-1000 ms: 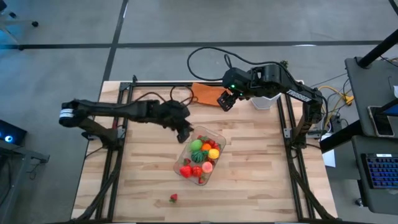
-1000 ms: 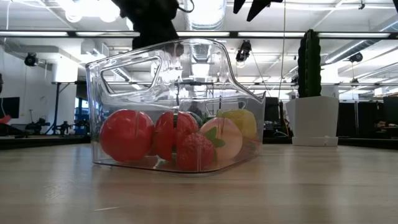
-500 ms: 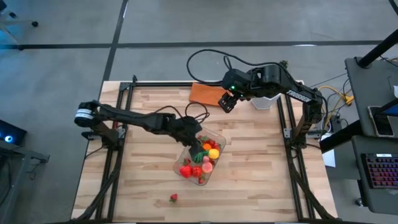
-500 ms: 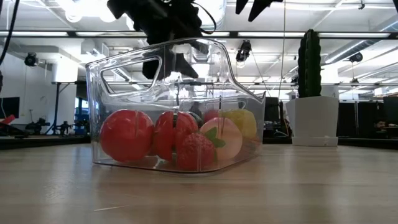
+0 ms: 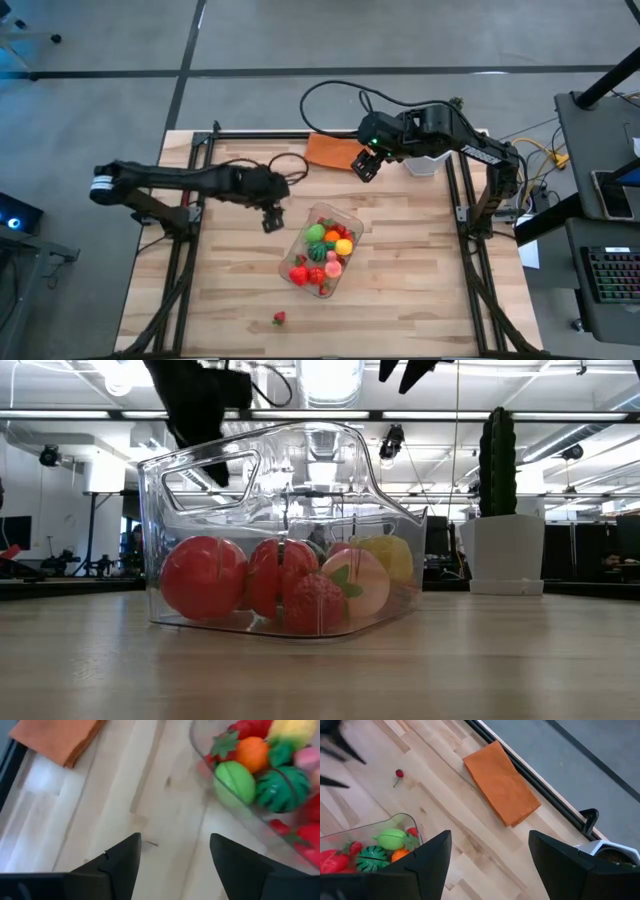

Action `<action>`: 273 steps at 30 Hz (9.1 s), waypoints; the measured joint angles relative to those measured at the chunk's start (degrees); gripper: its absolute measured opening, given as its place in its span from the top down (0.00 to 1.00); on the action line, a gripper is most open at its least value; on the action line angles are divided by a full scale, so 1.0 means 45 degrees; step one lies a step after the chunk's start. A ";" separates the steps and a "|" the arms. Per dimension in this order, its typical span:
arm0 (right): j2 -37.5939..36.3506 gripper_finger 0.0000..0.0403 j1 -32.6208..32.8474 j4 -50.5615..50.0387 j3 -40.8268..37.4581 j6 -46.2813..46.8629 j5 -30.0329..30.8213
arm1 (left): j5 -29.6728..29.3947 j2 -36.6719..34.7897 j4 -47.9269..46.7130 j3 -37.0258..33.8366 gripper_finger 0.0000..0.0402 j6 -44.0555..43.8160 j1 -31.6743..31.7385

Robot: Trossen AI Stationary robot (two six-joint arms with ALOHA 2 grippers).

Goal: Pick and placing Produce into tupperware
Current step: Put the cherry into the transparent bin, then put the strawberry into the transparent bin

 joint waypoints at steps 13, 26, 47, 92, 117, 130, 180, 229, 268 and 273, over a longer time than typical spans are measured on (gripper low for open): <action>0.0000 0.36 -0.0005 0.0073 -0.0029 0.0155 0.0005 | 0.2861 0.2615 0.0564 -0.1148 0.45 -0.4474 0.3997; 0.0000 0.36 -0.0024 0.0049 -0.0053 0.0389 0.0005 | 0.2663 0.4625 0.0932 -0.1134 0.45 -0.4083 0.3998; 0.0000 0.36 -0.0024 0.0043 -0.0097 0.0393 0.0005 | 0.2595 0.5040 0.2003 -0.1168 0.79 -0.3685 0.3998; -0.2190 0.36 0.3607 0.0399 -0.0950 0.2410 0.3022 | 0.2334 0.5245 0.4134 -0.1022 0.54 -0.3350 0.3993; -1.1364 0.36 0.2260 1.4120 -1.7129 0.0203 -0.3569 | 0.2312 0.5321 0.4007 -0.1103 0.55 -0.3354 0.3988; -1.3484 0.36 0.1803 1.5489 -2.1624 0.0415 -0.3878 | 0.2221 0.5375 0.3857 -0.1157 0.55 -0.3346 0.3988; -2.1304 0.36 0.1826 1.9586 -2.8302 0.1015 -0.5537 | 0.1939 0.5399 0.4041 -0.1022 0.89 -0.2694 0.3983; -2.1318 0.36 0.1831 1.9588 -2.8293 0.1015 -0.5542 | 0.3305 0.1951 0.2702 0.1887 0.42 -0.8461 -0.3371; -2.1313 0.36 0.1831 1.9583 -2.8288 0.1020 -0.5542 | 0.2851 0.6170 0.2908 0.1897 0.42 -1.9078 -0.8869; -2.1313 0.36 0.1826 1.9583 -2.8288 0.1020 -0.5542 | 0.3115 0.6229 0.2642 0.1882 0.42 -1.9399 -0.8928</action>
